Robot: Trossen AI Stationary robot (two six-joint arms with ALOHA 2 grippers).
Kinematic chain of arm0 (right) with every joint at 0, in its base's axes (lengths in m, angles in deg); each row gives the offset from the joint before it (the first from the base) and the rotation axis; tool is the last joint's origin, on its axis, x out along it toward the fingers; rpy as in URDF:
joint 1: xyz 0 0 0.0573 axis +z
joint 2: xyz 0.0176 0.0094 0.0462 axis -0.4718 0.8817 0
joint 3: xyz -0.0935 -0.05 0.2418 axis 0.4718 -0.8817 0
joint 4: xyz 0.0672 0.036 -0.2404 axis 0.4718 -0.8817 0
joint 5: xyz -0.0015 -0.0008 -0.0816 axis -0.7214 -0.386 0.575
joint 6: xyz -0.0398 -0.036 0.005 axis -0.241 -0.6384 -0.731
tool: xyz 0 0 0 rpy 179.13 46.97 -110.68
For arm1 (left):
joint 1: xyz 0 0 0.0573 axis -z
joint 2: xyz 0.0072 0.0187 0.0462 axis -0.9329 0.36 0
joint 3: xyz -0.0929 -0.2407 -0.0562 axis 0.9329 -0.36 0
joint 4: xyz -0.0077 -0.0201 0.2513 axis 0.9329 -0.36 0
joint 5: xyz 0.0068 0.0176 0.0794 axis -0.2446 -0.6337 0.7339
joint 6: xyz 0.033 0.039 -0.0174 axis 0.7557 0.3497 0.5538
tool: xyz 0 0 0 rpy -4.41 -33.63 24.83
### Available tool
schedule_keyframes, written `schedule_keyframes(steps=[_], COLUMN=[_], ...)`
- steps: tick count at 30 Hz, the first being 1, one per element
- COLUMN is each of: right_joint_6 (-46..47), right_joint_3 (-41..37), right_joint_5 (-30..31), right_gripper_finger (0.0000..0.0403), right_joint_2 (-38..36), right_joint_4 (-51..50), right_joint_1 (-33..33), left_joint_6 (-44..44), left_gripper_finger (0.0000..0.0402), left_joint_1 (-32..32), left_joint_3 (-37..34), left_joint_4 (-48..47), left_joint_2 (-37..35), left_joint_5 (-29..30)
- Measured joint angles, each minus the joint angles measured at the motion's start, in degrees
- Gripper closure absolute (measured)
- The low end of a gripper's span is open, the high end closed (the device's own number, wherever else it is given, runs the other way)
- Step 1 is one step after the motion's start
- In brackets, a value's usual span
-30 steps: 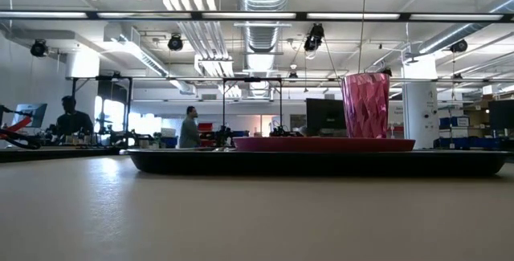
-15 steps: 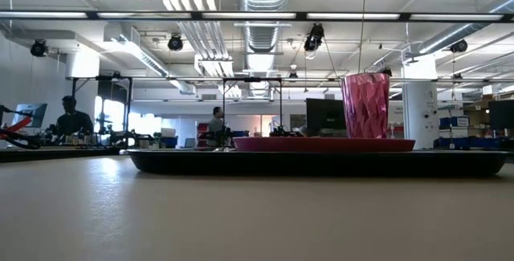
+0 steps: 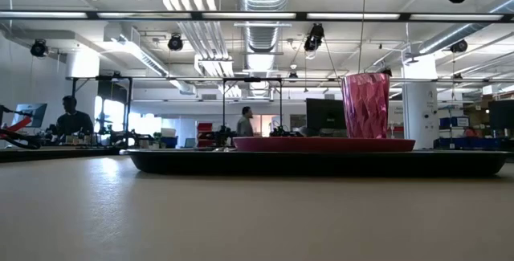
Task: Pick and place plate/cup/fork/spoon on tray
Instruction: Adjust the orange spoon on the black serving tray
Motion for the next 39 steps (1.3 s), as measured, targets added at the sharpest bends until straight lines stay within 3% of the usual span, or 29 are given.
schedule_keyframes(steps=[12, 18, 23, 30, 39], right_joint_6=[-0.16, -1.07, -1.05, -1.01, -0.13], right_joint_3=[-0.53, -0.06, -0.03, -0.03, -0.03], right_joint_5=[0.05, 0.05, 0.05, 0.06, 0.03], right_gripper_finger=[0.0394, 0.0394, 0.0394, 0.0394, 0.0394], right_joint_2=[0.28, 0.32, 0.39, 0.39, 0.39], right_joint_4=[0.23, 0.19, 0.17, 0.32, 0.32], right_joint_1=[0.0, 0.0, 0.0, 0.0, -0.02], left_joint_6=[-2.52, -5.62, -5.56, 3.23, 8.62], left_gripper_finger=[0.0401, 0.0401, 0.0401, 0.0401, 0.0401], left_joint_1=[-0.21, -2.47, -4.39, -8.8, -17.85], left_joint_3=[0.0, -2.09, -6.87, -9.29, -8.79], left_joint_4=[0.0, 0.51, 10.48, 29.86, 32.47], left_joint_2=[1.05, 7.14, 13.28, 22.02, 31.19], left_joint_5=[-0.06, -6.6, -10.6, -11.25, -24.7])
